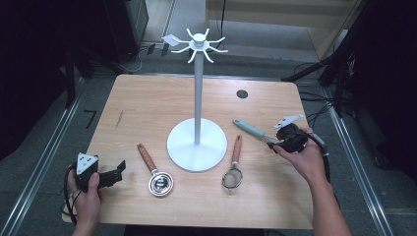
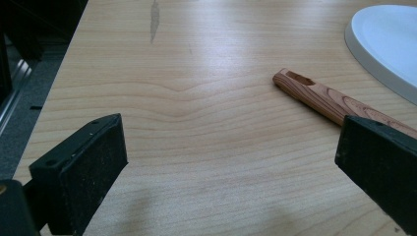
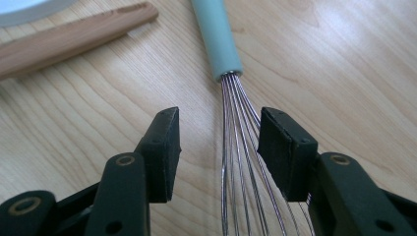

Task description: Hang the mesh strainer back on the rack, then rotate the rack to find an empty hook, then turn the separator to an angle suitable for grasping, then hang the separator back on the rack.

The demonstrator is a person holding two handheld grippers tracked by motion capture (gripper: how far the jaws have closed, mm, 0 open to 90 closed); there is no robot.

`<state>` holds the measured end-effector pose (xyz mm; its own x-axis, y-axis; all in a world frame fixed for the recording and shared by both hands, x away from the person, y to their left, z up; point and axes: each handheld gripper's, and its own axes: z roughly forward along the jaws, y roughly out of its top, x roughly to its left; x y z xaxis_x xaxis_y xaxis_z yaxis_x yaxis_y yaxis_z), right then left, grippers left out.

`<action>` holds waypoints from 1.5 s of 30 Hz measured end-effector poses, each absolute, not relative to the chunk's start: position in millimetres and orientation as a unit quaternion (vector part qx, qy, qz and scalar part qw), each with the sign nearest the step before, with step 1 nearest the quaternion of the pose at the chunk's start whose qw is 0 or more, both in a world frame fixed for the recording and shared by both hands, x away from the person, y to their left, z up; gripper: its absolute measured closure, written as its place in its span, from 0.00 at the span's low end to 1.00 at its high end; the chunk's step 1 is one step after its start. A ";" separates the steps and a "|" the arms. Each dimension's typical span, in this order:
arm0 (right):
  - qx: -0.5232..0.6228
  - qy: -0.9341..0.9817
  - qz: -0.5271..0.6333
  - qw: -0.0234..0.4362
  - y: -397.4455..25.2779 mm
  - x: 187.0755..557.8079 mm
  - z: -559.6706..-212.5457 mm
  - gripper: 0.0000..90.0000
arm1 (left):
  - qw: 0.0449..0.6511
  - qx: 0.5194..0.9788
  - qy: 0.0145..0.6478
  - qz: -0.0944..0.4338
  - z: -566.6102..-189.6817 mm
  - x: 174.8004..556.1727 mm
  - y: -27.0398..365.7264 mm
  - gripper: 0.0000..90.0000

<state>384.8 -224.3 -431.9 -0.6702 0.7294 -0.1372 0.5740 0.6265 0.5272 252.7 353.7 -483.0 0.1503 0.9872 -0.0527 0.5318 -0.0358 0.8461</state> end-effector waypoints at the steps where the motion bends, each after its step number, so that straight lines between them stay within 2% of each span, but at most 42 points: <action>1: 0.376 0.885 0.219 0.168 -223.4 385.8 -433.0 0.59 | 0.381 0.656 0.579 0.298 -483.0 252.7 353.6 0.00; 8: 0.370 0.891 0.200 0.169 -219.8 398.8 -438.6 0.61 | 0.382 0.656 0.580 0.296 -483.0 252.8 353.8 0.00; 16: 0.353 0.898 0.208 0.162 -220.1 409.8 -430.1 0.65 | 0.383 0.657 0.578 0.297 -482.9 252.5 353.6 0.00; 28: 0.363 0.902 0.187 0.139 -220.8 424.7 -434.0 0.69 | 0.385 0.657 0.577 0.296 -482.9 252.1 353.7 0.00; 45: 0.345 0.919 0.156 0.112 -216.4 435.6 -440.1 0.69 | 0.385 0.657 0.576 0.296 -483.0 251.3 353.2 0.00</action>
<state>435.6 -216.4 -440.1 -0.7366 0.6692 -0.0981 0.5993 0.7130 0.3640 251.3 353.2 -483.0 0.1602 0.9856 -0.0549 0.5299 -0.0389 0.8472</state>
